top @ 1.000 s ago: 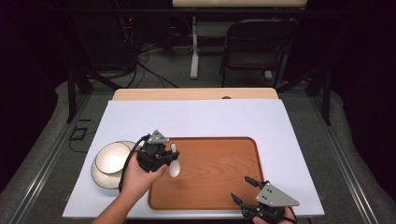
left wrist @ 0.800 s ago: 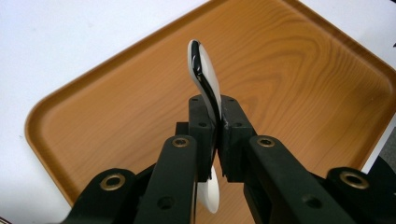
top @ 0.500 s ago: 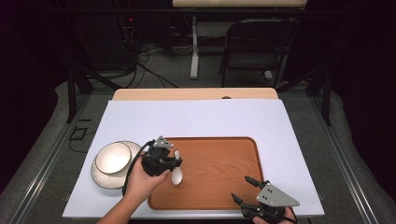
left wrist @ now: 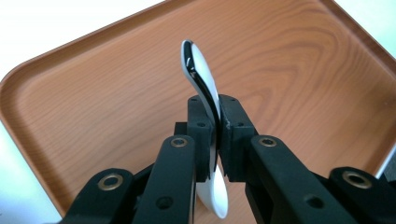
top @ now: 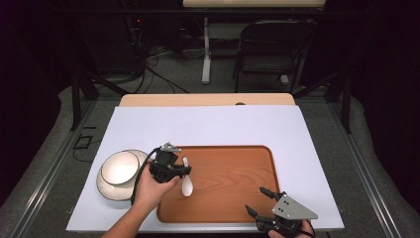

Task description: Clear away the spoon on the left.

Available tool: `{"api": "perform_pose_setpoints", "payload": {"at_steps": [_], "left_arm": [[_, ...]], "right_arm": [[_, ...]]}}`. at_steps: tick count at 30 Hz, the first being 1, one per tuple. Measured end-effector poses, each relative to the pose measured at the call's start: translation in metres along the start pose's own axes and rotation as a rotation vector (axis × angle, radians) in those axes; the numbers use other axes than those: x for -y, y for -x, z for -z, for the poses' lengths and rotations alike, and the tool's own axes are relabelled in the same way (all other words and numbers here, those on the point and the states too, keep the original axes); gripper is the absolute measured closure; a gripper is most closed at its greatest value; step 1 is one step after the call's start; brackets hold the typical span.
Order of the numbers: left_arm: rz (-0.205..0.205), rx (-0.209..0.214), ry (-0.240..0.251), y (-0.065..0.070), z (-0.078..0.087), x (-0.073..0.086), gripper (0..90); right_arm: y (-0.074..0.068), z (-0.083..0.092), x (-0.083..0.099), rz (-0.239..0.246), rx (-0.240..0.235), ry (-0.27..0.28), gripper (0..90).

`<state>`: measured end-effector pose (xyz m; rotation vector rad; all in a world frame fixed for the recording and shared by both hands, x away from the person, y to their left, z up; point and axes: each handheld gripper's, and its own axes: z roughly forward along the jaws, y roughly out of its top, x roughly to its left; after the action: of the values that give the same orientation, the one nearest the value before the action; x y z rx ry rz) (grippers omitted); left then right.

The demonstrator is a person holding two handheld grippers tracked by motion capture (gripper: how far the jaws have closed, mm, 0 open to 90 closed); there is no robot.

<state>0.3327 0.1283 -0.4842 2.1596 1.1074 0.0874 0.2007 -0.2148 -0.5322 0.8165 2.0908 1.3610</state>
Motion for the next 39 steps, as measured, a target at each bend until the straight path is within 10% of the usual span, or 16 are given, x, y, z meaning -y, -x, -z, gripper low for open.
{"api": "perform_pose_setpoints", "payload": {"at_steps": [21, 39], "left_arm": [[0.208, 0.016, -0.007, -0.037, -0.023, -0.004, 79.3], [0.294, 0.034, -0.009, -0.054, -0.037, 0.001, 75.6]], "right_arm": [[0.000, 0.000, 0.000, -0.005, -0.001, 0.004, 30.0], [0.000, 0.000, 0.000, -0.001, -0.001, 0.006, 30.0]]}}
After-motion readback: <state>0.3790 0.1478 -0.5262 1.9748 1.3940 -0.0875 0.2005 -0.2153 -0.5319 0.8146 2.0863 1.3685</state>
